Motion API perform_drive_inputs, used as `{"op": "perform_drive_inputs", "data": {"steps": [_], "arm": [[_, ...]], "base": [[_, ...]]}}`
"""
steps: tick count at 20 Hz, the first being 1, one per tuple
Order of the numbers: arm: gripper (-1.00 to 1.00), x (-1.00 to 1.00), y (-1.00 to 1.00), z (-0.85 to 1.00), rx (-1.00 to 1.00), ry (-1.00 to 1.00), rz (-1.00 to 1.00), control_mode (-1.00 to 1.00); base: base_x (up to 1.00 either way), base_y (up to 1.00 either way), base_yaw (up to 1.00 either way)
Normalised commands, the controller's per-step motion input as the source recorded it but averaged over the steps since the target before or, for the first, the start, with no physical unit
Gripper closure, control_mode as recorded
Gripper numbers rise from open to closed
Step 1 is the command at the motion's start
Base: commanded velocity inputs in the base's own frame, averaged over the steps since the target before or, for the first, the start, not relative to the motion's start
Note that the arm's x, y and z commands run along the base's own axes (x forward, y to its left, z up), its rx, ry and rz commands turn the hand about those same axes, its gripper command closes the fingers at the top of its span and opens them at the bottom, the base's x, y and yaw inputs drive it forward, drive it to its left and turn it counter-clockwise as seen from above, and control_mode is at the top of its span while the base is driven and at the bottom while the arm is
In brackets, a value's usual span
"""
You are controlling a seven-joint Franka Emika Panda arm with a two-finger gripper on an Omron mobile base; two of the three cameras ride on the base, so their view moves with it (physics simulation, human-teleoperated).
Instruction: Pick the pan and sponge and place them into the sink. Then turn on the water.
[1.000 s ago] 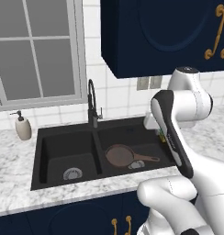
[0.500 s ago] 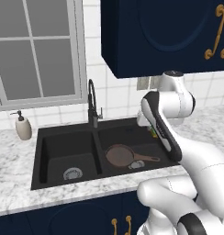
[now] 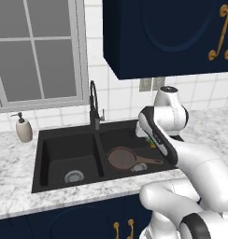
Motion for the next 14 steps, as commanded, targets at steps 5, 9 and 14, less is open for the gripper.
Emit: {"op": "perform_drive_inputs", "data": {"steps": [5,9,14], "arm": [[1.00,0.20,0.00,-0.54,0.01,0.00,0.00,-1.00],[1.00,0.31,0.00,-0.51,0.00,0.00,0.00,-1.00],[1.00,0.38,0.00,-0.39,0.00,0.00,0.00,-1.00]], "base": [[0.00,0.00,0.00],[0.00,0.00,0.00],[0.00,0.00,0.00]]}}
